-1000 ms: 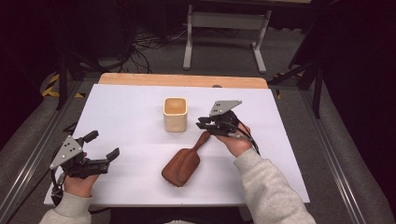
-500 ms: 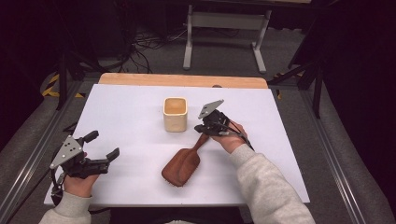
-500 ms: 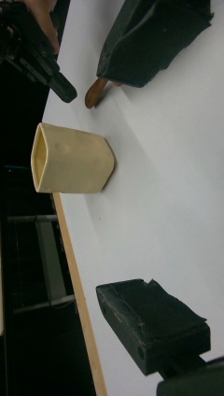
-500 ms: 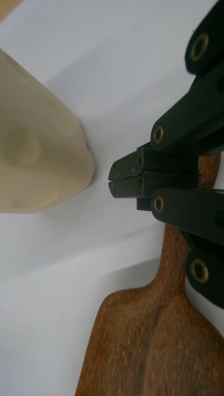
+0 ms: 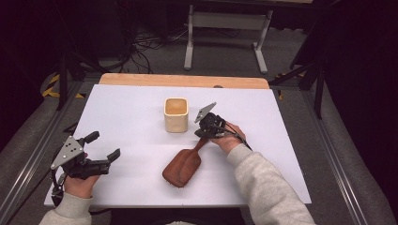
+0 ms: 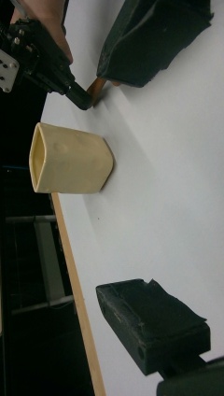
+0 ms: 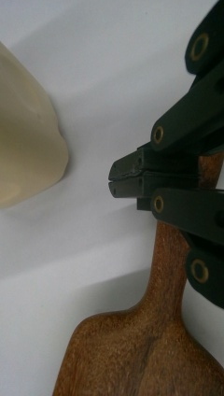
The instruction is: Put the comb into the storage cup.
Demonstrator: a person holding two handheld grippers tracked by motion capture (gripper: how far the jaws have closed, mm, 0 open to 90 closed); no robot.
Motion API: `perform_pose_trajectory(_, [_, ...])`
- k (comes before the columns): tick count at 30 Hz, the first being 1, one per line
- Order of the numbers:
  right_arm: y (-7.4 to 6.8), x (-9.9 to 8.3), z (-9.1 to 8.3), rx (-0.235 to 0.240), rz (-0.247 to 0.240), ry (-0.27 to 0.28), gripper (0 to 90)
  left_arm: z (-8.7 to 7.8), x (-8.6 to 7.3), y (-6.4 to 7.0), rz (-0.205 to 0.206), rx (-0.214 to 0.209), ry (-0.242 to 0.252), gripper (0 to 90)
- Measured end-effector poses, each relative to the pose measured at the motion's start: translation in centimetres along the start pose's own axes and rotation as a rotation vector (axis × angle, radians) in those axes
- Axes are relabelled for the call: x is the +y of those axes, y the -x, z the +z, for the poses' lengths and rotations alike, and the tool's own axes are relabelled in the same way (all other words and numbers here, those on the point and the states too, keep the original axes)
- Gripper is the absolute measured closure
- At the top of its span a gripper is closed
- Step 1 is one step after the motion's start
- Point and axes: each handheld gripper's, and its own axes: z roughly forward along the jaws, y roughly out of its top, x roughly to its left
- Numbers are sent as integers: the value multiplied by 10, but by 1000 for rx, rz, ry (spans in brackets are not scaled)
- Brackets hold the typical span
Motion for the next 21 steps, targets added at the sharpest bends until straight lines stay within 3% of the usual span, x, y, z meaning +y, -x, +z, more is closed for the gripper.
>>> perform_pose_trajectory(14, [-6, 1, -1, 14, -54, -101, 900, 0, 0, 0, 0, 0, 1, 20])
perform_pose_trajectory(21, [-11, -2, -3, 32, -54, -152, 900, 2, 0, 0, -2, -4, 0, 20])
